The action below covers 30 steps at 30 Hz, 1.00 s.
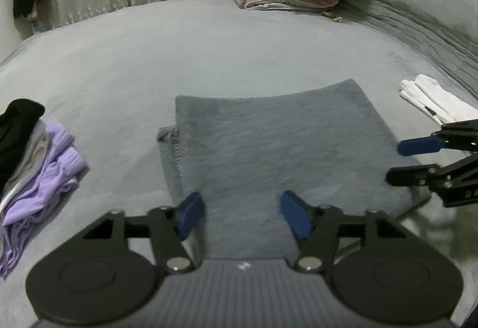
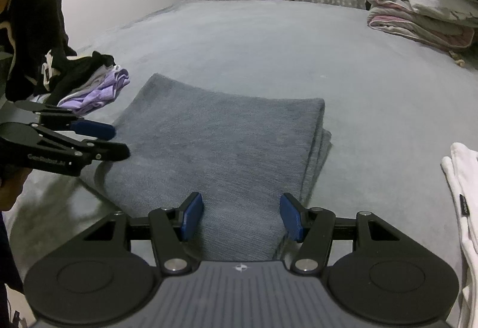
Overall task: Fold clothes
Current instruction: 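Move the left gripper to the sweater's folded edge and close on it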
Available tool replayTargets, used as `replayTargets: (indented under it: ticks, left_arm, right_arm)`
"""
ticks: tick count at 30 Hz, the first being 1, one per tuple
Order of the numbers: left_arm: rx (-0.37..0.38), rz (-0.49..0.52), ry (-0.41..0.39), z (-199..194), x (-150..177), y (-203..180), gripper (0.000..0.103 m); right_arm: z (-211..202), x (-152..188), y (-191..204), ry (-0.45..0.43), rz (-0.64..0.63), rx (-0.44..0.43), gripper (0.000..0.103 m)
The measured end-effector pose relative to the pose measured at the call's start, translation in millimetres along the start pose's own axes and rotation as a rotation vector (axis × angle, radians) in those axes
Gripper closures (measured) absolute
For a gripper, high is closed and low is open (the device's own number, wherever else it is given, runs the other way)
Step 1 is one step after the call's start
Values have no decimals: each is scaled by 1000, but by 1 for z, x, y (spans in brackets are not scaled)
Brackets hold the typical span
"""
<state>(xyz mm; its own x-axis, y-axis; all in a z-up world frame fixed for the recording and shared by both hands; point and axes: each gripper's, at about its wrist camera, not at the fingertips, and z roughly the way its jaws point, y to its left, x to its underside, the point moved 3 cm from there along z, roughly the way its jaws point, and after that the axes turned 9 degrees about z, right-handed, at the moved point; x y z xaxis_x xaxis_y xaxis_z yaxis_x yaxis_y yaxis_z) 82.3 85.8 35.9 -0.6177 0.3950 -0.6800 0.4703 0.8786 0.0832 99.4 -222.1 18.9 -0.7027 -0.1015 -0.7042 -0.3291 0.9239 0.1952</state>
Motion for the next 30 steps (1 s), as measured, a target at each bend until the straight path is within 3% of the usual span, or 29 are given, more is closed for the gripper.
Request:
replayTargets:
  ticks: [6, 8, 12, 18, 30]
  left_arm:
    - [26, -73, 29, 2, 2, 13, 27]
    - [24, -77, 32, 2, 4, 14, 25]
    - [23, -85, 38, 1, 3, 15, 24]
    - [-39, -109, 63, 1, 4, 33, 26]
    - [-29, -144, 83, 0, 5, 45, 26]
  right_arm:
    - [-3, 0, -4, 4, 3, 9, 44]
    - [-2, 0, -10, 16, 30, 21, 39]
    - [-1, 2, -20, 31, 78, 14, 39]
    - [-5, 2, -27, 34, 97, 32, 38]
    - [-10, 2, -43, 31, 134, 74, 32]
